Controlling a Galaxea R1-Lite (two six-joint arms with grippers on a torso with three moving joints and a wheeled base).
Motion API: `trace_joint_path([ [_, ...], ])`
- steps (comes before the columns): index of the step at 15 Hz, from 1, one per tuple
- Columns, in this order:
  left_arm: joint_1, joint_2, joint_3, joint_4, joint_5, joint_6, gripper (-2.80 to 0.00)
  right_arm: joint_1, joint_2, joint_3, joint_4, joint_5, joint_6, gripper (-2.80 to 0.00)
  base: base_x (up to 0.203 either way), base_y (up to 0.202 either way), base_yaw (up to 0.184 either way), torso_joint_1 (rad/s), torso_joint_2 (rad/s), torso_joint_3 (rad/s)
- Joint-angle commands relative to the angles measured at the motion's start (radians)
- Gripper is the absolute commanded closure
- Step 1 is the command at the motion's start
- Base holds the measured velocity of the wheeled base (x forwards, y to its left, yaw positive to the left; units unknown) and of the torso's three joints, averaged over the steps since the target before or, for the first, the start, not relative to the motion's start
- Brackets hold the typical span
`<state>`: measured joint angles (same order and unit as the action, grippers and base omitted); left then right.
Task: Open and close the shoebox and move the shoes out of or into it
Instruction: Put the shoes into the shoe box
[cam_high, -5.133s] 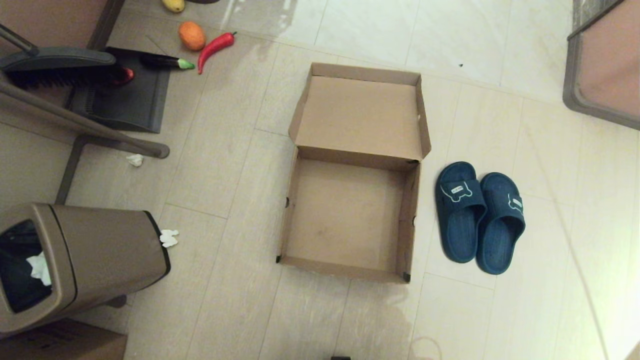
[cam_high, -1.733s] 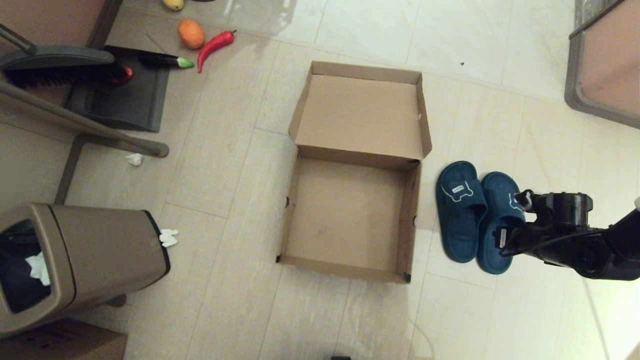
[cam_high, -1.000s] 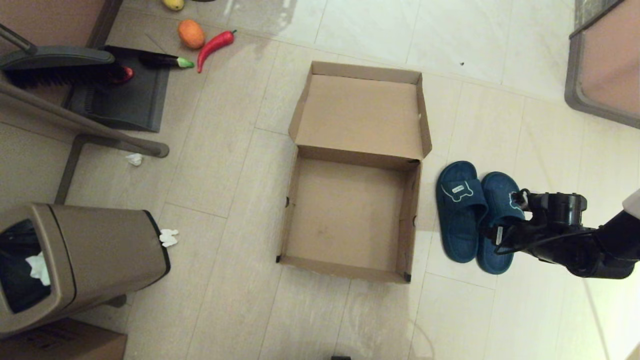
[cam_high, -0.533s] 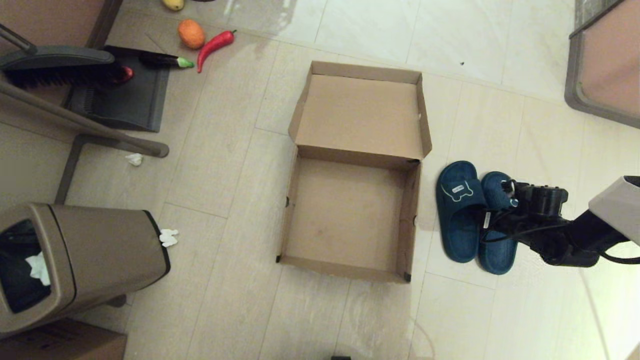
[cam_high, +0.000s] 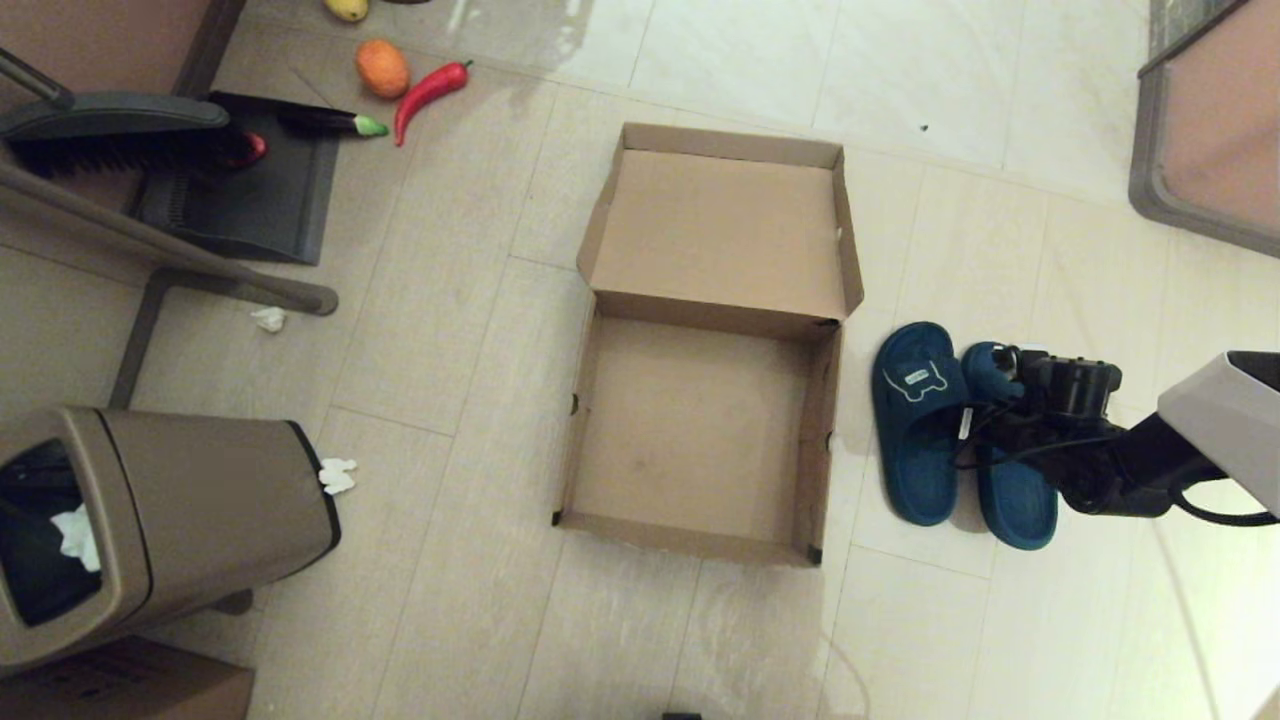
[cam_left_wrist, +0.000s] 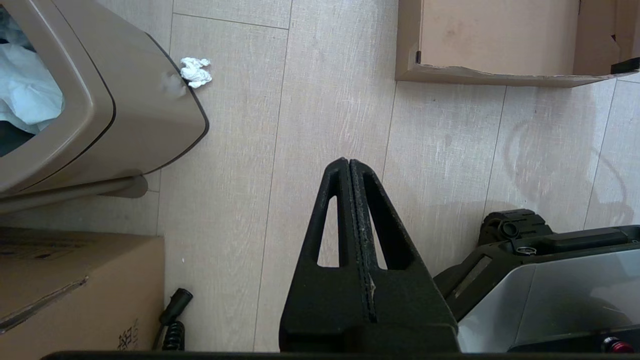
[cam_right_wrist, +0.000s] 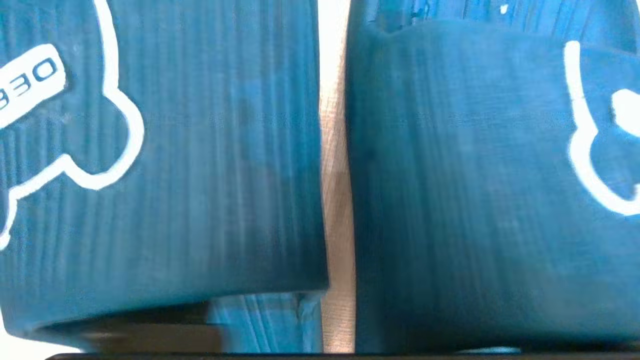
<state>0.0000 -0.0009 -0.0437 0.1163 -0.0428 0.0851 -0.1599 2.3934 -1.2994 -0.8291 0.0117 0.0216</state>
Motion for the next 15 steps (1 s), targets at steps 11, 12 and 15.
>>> trace_joint_path([
  [11, 0.0, -0.001, -0.001, 0.002, 0.0, 0.001, 0.0, 0.016, -0.071, 0.104, -0.006, -0.025, 0.004, 0.0, 0.0, 0.0, 0.0, 0.0, 0.0, 0.0],
  [12, 0.0, -0.001, -0.001, 0.002, 0.0, 0.001, 0.0, 0.015, -0.109, 0.144, -0.006, -0.021, 0.005, 0.0, 0.0, 0.0, 0.0, 0.0, 0.0, 0.0],
  [15, 0.0, -0.001, 0.001, 0.002, 0.0, 0.001, 0.0, 0.011, -0.272, 0.28, -0.003, 0.013, 0.007, 0.0, 0.0, 0.0, 0.0, 0.0, 0.0, 0.0],
])
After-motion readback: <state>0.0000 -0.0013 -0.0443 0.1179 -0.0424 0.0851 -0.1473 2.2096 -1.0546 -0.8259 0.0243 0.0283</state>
